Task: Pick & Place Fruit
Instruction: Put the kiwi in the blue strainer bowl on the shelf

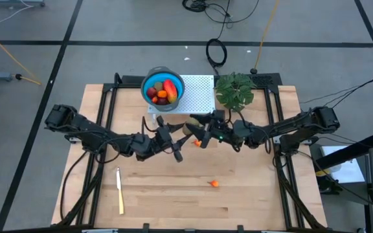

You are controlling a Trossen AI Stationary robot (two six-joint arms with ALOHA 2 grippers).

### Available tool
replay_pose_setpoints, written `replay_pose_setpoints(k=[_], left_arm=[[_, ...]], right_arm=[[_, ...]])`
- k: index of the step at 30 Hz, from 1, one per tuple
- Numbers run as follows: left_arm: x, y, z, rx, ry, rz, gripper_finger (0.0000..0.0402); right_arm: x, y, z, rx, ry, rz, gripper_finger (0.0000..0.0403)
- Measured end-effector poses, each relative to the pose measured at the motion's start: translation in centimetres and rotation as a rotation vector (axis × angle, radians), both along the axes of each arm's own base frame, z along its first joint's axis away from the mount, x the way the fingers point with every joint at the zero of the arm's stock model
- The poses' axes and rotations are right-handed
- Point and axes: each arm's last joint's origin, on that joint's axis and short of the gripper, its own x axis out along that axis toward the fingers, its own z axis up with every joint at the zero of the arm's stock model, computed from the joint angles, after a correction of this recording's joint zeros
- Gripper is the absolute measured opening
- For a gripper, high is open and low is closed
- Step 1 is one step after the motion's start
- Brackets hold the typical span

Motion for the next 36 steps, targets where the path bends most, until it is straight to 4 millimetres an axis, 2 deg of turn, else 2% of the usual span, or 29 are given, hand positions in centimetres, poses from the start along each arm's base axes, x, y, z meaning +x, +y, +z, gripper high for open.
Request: replay_pose_setpoints(k=[12,22,28,36], left_arm=[[-0.5,-1.1,0.0,0.036,0.028,0.077,0.0189],[-0.9,-1.2,0.0,0.097,0.085,0.225,0.0191],[-1.6,-0.6,0.9,0.123,0.101,0.31,0.0191],[-2.7,1.3,2.3,0.113,0.118,0.351,0.0191]], right_arm=[[-0.3,-0.1,1.0,-0.162,-0.031,-0.045,0.029],[-2.5,-0.4,3.4,-0.214,-0.024,-0.059,0.0273],[-4.3,-0.6,3.9,-0.213,0.114,-0.04,0.0218],[-6.5,-0.8,4.2,-0.272,0.271,-0.024,0.0103]])
